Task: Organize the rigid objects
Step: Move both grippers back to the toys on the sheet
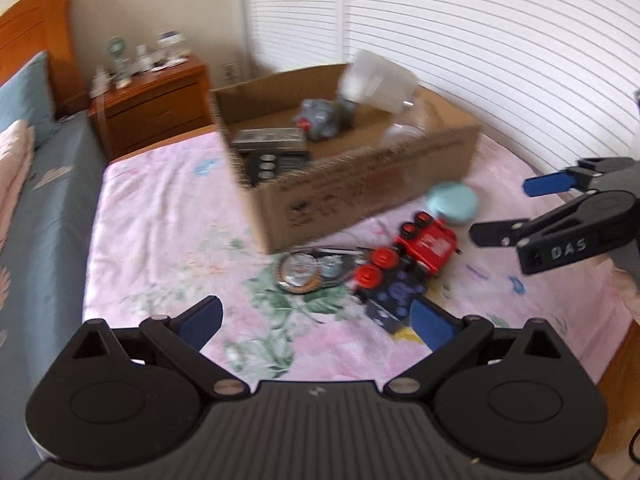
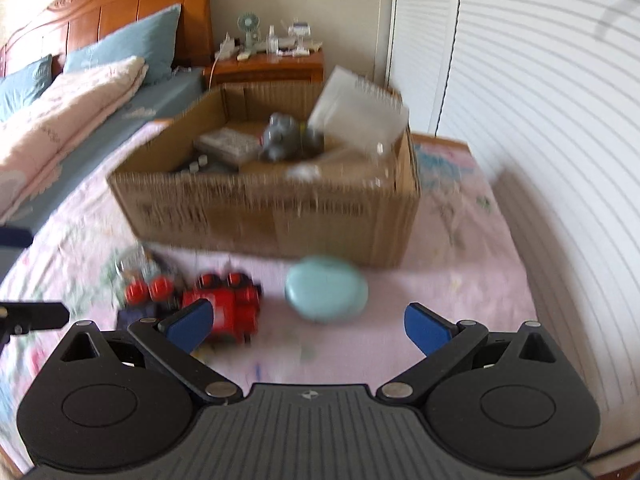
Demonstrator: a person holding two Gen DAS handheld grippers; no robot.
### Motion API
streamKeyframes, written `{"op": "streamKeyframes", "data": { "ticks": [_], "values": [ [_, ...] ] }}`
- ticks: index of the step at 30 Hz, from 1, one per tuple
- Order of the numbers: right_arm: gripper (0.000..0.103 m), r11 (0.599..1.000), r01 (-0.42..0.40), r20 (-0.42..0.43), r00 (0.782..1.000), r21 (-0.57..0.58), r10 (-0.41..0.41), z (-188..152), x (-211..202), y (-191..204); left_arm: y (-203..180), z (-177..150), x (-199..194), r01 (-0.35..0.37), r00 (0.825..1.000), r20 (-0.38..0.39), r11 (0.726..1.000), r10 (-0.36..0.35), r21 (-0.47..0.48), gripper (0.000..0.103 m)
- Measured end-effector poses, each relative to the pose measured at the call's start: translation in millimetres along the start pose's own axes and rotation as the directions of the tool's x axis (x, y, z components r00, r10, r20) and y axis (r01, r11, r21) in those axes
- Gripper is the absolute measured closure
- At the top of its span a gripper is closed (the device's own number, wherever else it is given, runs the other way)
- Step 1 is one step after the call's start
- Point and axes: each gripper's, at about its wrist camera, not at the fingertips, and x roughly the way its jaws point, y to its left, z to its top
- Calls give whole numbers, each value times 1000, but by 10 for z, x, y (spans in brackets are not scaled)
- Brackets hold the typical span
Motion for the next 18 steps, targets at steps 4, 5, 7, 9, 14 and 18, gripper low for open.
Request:
{"op": "streamKeyframes", "data": {
  "ticks": [4, 5, 7, 9, 14, 18],
  "values": [
    [0, 1000, 18, -26, 999, -12, -18, -154, 47, -21, -130, -23, 127, 29, 999, 17, 995, -31, 91, 5],
    [0, 1000, 18, -29, 999, -11, -18, -184, 51, -29, -162, -17, 167, 40, 999, 18, 993, -42, 115, 6],
    [0, 1000, 8, -37, 999, -12, -8, -244, 55, -32, -216, 3, 251, 64, 998, 14, 986, -67, 154, 8],
    [0, 1000, -3, -39, 999, -14, 2, -291, 54, -41, -265, 15, 337, 83, 996, 8, 978, -86, 191, 13],
    [0, 999, -22, -53, 998, -33, 20, -381, 66, -37, -355, 39, 513, 134, 991, -21, 950, -134, 280, 27],
    [0, 999, -19, -62, 998, -38, 16, -418, 88, -41, -382, 64, 622, 161, 987, -36, 925, -158, 343, 37]
  ]
}}
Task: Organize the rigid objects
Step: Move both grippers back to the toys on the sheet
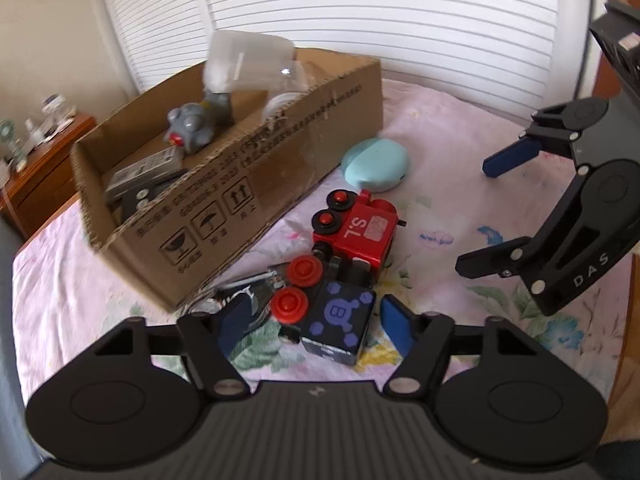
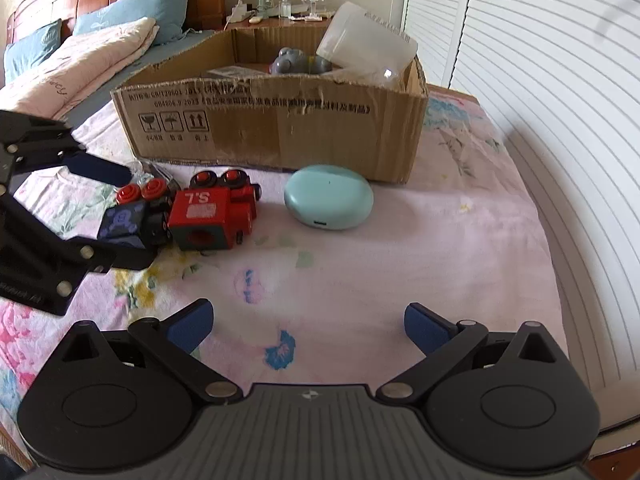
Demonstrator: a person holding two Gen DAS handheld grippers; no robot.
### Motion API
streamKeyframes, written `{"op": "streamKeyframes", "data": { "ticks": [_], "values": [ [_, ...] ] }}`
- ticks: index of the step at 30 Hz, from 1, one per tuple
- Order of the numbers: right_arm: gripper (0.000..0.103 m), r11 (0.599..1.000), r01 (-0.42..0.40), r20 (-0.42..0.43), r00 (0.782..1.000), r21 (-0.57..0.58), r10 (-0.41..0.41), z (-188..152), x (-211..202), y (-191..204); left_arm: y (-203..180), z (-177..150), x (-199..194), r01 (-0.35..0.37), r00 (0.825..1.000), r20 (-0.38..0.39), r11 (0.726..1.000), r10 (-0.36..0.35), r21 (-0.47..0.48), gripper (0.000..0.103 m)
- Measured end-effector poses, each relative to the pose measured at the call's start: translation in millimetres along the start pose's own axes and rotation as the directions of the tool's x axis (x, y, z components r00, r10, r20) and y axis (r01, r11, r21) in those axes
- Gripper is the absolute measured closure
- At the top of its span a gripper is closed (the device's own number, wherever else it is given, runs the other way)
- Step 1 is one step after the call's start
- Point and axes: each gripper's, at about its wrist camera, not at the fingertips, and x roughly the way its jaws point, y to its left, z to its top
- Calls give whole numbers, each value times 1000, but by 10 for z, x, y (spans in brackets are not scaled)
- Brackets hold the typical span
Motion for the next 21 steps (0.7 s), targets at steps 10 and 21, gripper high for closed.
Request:
{"op": "streamKeyframes", "data": {
  "ticks": [10, 21],
  "values": [
    [0, 1000, 3, 2, 1000, -5, -3, -13, 3, 14, -29, 66, 18, 102, 995, 4, 987, -103, 123, 52],
    [0, 999, -5, -8, 1000, -34, 5, -44, -50, 37, -220, -182, -230, 230, 972, -14, 943, -233, 239, 53]
  ]
}}
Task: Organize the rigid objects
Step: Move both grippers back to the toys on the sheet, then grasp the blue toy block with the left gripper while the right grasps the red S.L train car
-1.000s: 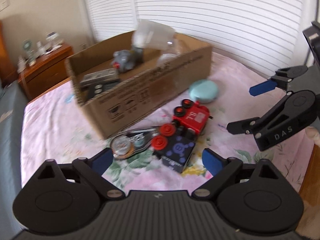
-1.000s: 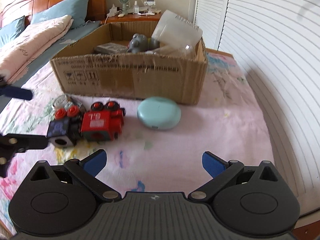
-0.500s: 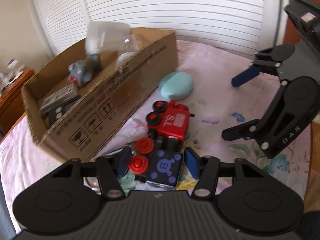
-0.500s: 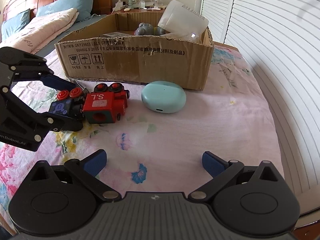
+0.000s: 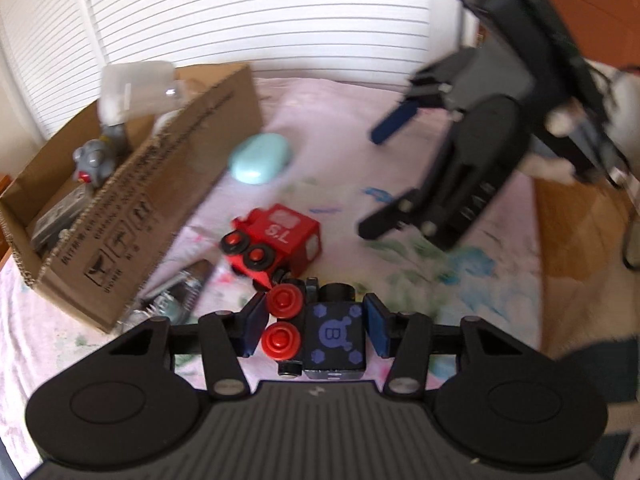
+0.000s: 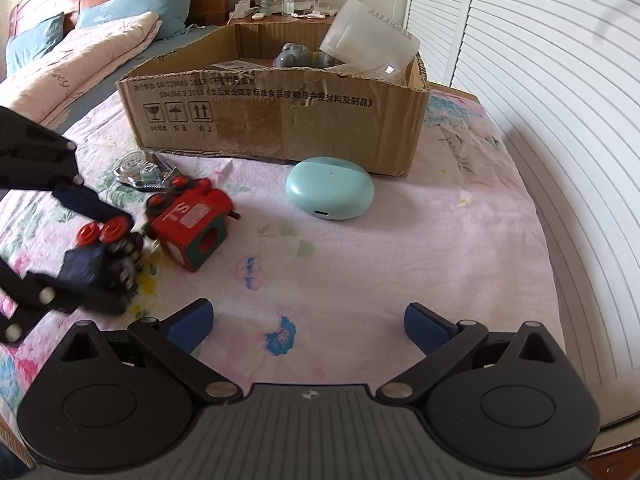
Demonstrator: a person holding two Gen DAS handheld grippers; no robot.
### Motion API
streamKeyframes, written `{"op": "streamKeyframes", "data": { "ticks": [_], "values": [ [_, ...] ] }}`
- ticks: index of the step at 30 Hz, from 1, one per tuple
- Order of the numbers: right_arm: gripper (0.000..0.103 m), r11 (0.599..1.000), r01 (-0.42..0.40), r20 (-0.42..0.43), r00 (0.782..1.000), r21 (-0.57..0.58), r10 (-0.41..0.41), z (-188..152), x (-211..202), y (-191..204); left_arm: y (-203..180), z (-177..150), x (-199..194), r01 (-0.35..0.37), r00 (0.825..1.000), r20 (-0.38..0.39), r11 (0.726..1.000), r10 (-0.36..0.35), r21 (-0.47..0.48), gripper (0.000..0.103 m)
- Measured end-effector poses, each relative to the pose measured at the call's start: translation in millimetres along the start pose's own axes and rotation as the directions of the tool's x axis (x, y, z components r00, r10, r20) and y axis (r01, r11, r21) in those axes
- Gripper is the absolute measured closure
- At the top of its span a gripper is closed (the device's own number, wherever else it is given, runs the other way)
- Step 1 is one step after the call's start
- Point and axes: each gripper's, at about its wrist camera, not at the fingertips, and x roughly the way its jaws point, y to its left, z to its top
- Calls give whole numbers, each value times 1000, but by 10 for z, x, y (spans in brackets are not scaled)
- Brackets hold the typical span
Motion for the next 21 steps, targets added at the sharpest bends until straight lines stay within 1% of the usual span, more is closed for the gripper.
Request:
{"op": "streamKeyframes", "data": {
  "ticks": [2, 5, 9, 15, 19, 21],
  "values": [
    [0, 1000, -14, 4, 1000, -22, 14, -10, -42, 27, -42, -35, -35, 26, 1000, -4, 1000, -26, 12, 53],
    [0, 997, -61, 14, 998, -57, 62, -6, -111, 89, -101, -86, -63, 46, 999, -19, 999, -46, 28, 53],
    [0, 988, -98, 38, 994, -115, 103, 39, -172, 234, -149, -124, -104, 51, 999, -16, 998, -51, 30, 53],
    [0, 977, -144, 72, 985, -156, 157, 220, -163, 392, -189, -155, -129, 47, 999, -12, 998, -47, 31, 53],
    [0, 960, -159, 50, 983, -231, 175, 277, -62, 518, -202, -179, -156, 54, 999, -11, 998, -53, 36, 53],
    [0, 951, -173, 51, 980, -257, 192, 291, -21, 518, -198, -192, -163, 60, 998, -14, 998, -60, 36, 53]
  ]
}}
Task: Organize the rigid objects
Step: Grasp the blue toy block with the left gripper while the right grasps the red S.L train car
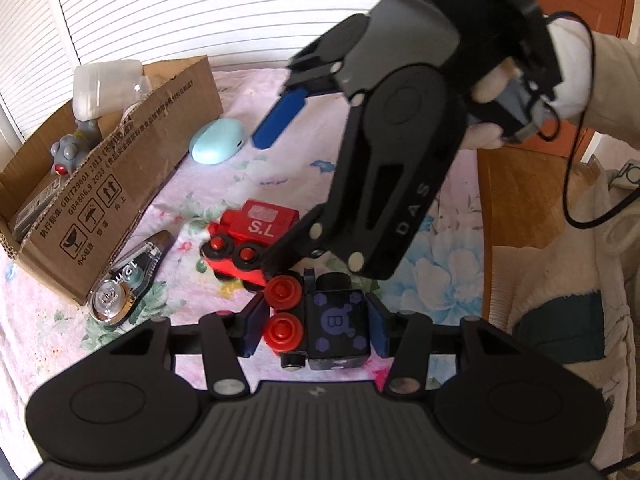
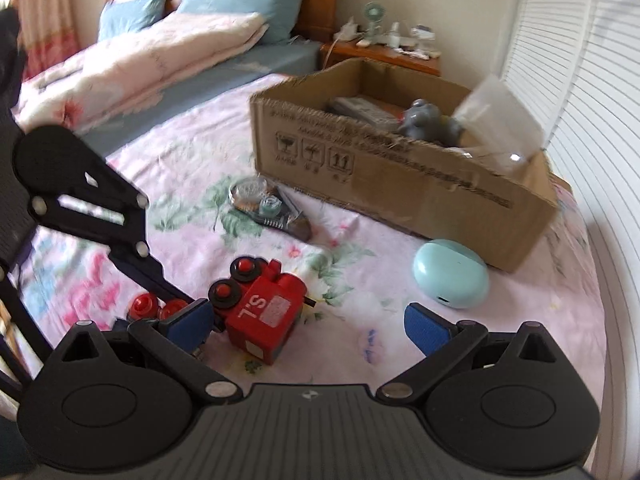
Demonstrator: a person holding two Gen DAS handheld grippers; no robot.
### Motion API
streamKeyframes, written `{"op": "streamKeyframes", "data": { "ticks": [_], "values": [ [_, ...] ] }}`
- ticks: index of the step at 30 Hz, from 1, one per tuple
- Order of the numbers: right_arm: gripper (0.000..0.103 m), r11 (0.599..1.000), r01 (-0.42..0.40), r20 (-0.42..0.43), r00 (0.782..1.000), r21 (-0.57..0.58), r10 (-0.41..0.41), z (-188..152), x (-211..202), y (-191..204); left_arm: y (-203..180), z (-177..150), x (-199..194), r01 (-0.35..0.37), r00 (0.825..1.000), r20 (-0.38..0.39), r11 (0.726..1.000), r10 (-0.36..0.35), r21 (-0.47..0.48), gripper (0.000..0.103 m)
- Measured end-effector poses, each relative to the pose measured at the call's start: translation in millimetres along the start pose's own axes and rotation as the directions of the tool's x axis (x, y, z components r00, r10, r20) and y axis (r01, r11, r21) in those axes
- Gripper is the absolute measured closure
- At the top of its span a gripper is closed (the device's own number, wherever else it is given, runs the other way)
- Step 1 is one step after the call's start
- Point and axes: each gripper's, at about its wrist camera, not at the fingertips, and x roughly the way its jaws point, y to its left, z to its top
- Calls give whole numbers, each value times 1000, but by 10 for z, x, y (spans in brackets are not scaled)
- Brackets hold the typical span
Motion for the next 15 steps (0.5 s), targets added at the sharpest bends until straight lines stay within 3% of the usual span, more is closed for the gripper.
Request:
{"op": "streamKeyframes", "data": {
  "ticks": [4, 10, 13, 15],
  "values": [
    [2, 999, -45, -38, 998, -2, 45, 26, 124, -51, 3, -16, 4, 7, 1000, 2, 1000, -7, -3, 53],
    [31, 999, -54, -37, 998, 5, 54, 27, 156, -47, 28, -24, 20, 18, 1000, 1, 1000, -18, -12, 53],
    [40, 999, -36, -32, 999, 26, 36, 29, 147, -96, 45, -30, 18, 18, 1000, -1, 1000, -18, -20, 53],
    [40, 999, -21, -38, 999, 38, 22, 27, 146, -123, 63, -43, 9, 8, 1000, 0, 1000, -8, -29, 53]
  ]
}}
